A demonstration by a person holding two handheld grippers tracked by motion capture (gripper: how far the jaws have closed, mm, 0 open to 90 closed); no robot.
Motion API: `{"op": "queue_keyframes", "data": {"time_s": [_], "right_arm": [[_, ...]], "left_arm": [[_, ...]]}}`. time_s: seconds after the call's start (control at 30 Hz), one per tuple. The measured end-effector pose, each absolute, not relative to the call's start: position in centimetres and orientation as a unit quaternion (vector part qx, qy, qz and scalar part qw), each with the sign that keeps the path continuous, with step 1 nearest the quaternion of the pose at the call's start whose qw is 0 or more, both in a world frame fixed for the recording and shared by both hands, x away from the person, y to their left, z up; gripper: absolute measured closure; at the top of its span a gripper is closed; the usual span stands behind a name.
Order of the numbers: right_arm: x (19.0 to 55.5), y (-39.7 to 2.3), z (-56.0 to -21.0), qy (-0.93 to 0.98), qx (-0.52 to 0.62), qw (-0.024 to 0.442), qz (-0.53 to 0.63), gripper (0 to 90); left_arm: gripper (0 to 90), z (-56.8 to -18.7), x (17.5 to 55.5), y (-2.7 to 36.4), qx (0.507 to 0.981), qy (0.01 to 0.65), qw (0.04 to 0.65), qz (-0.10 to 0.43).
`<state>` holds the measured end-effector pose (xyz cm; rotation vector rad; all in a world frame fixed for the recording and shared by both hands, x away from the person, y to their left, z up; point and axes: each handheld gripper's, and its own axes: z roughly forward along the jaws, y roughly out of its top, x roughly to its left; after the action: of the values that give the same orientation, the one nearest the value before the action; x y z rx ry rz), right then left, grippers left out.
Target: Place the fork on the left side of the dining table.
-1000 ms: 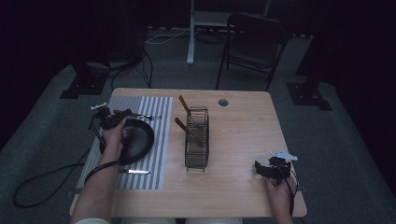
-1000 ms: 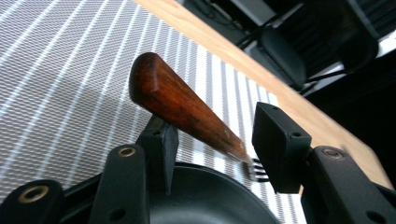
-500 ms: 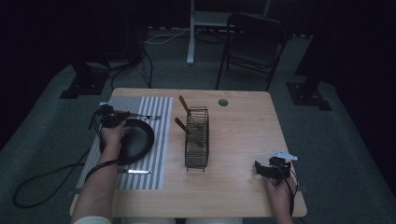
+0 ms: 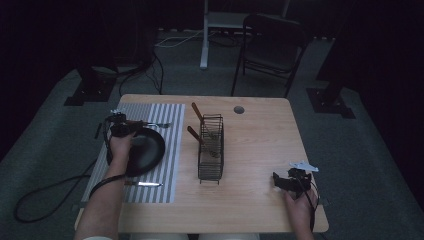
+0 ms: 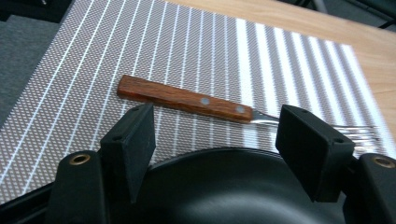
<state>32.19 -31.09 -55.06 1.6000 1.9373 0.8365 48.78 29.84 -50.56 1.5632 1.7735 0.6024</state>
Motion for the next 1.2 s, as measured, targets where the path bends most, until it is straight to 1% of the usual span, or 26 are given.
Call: {"op": "queue_keyframes", "data": {"time_s": [0.03,0.13,0.37,0.43,0.5,0.57,0.8,0.97,1.2], "right_arm": [[32.2,-31.1,-55.1,0.709,0.586,0.244,0.306,11.6],[32.2,-31.1,-55.1,0.709,0.586,0.244,0.306,11.6],[32.2,-31.1,-55.1,0.709,0.586,0.244,0.306,11.6],[32.2,-31.1,-55.1,0.709,0.586,0.244,0.306,11.6],[32.2,-31.1,-55.1,0.709,0.586,0.244,0.306,11.6],[32.2,-31.1,-55.1,0.710,0.586,0.244,0.306,11.6],[32.2,-31.1,-55.1,0.709,0.586,0.244,0.306,11.6],[32.2,-31.1,-55.1,0.709,0.586,0.244,0.306,11.6],[32.2,-31.1,-55.1,0.709,0.586,0.244,0.306,11.6]], "left_arm": [[28.8,-50.4,48.5,29.7,0.602,0.679,0.343,0.244],[28.8,-50.0,48.0,29.5,0.612,0.668,0.353,0.232],[28.8,-49.0,46.4,29.2,0.626,0.653,0.352,0.241],[28.8,-48.7,45.9,29.1,0.626,0.655,0.342,0.249],[28.8,-48.4,45.4,29.2,0.621,0.655,0.348,0.254],[28.8,-48.1,45.0,29.2,0.627,0.651,0.345,0.254],[28.9,-48.2,43.5,29.6,0.632,0.642,0.344,0.266],[28.8,-48.9,41.8,29.7,0.643,0.632,0.353,0.251],[28.8,-48.8,39.8,29.6,0.655,0.616,0.356,0.253]]}}
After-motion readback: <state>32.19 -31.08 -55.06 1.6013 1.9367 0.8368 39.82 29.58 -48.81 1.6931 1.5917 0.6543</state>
